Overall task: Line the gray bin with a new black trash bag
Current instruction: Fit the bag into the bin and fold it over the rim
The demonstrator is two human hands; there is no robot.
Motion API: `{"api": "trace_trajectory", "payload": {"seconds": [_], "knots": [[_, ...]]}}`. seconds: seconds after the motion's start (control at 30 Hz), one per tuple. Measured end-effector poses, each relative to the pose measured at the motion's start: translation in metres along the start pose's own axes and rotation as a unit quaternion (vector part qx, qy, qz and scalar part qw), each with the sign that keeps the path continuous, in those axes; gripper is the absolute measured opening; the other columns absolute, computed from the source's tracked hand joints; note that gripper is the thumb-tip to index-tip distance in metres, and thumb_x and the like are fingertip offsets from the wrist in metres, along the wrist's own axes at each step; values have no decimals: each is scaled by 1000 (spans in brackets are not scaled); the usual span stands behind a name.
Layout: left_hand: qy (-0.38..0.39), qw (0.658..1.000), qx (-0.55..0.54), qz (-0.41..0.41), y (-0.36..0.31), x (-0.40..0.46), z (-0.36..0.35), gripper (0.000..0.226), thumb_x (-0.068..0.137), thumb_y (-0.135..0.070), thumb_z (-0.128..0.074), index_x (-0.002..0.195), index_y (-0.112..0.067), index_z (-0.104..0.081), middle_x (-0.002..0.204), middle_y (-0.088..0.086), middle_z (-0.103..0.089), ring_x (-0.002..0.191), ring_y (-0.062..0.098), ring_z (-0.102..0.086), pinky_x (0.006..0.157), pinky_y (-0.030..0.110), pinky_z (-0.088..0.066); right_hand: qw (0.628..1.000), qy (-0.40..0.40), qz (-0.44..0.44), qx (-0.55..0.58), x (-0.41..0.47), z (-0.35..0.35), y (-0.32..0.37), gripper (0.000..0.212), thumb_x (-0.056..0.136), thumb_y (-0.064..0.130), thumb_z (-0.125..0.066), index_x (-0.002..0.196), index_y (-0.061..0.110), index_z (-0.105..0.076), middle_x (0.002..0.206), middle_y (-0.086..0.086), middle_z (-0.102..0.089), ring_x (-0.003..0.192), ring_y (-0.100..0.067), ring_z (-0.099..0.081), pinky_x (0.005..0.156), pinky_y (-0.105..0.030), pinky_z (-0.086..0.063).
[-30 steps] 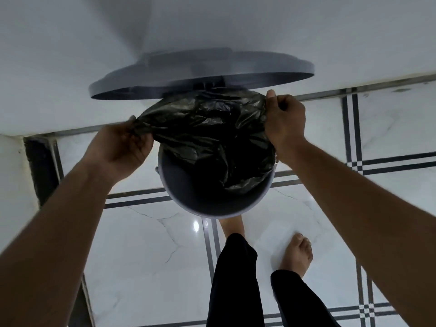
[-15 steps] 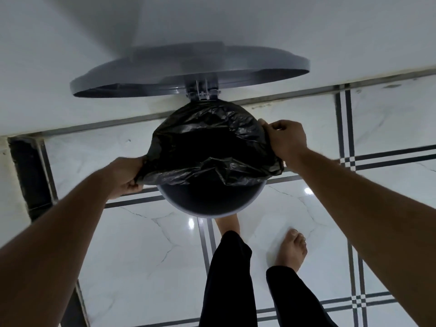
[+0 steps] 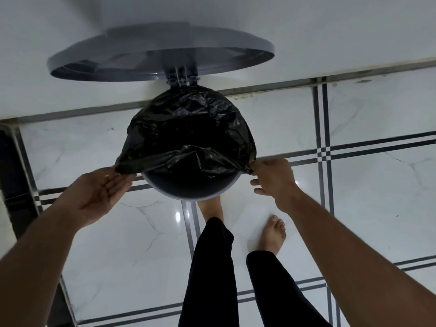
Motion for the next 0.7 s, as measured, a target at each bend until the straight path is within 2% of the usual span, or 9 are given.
{"api": "trace_trajectory", "payload": {"seconds": [0.07,0.13,0.2,0.3,0.4,0.5,0.53,0.6,0.7], "knots": [[15,996,-85,-13,-3,-1,-7,41,80,-5,-75,120,-9,-71,114,5,-79,102,14,-79,84,31,-65,997,20,-21,69,-8,-4,-7,28,105,28,-70,107,0,-78,95,-7,-82,81,-20,-78,77,-40,-69],[34,988,-149,-24,-3,0,-14,36,94,-6,-64,130,-9,-66,114,4,-78,102,15,-78,90,36,-64,976,58,-67,199,-11,-14,-16,22,111,26,-65,110,7,-76,102,-8,-83,94,-25,-81,81,-43,-70],[72,980,-185,-14,-1,0,-25,31,101,-10,-52,129,-11,-64,127,8,-75,115,23,-75,101,39,-58,936,86,-110,322,-11,-24,-21,22,115,20,-58,107,7,-73,95,-10,-79,97,-28,-80,80,-44,-70],[121,986,-115,-4,7,-3,-43,35,88,-6,-46,119,-6,-63,130,8,-71,120,28,-69,104,37,-52,905,112,-134,388,-9,-36,-20,23,116,16,-52,109,8,-72,90,-9,-74,86,-24,-77,74,-40,-69],[112,993,22,-32,16,4,-49,33,75,8,-37,94,-3,-62,108,13,-68,95,28,-69,96,33,-50,915,106,-130,366,-7,-43,-19,22,108,11,-50,102,12,-71,86,-5,-76,73,-19,-72,72,-38,-66],[81,987,134,-36,33,15,-49,37,76,16,-41,98,0,-67,102,14,-70,81,21,-72,80,27,-59,930,62,-124,339,-5,-42,-23,18,99,16,-49,100,15,-67,89,-3,-72,80,-22,-68,76,-38,-60],[62,983,168,-39,37,19,-46,35,81,17,-45,101,1,-69,102,14,-73,80,20,-74,77,27,-61,934,45,-124,331,-4,-41,-25,19,97,16,-48,100,15,-67,90,-3,-71,82,-22,-67,78,-39,-60],[33,975,218,-41,43,26,-37,31,89,16,-54,111,2,-71,106,15,-78,87,20,-77,79,29,-62,950,17,-119,287,-4,-38,-31,19,94,10,-50,96,14,-69,86,-2,-69,81,-20,-67,80,-36,-61],[2,959,281,-39,52,31,-28,24,97,6,-63,118,-4,-70,109,14,-79,92,23,-77,80,33,-63,973,0,-106,207,-2,-39,-44,10,98,7,-61,99,10,-71,88,-5,-70,85,-19,-67,79,-32,-63]]}}
Point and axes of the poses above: each hand's wrist, its own x-axis towards the middle knuckle, its own z-axis out of the back of the hand, y = z × x, the point moved 10 cm from there along x, towards the middle knuckle
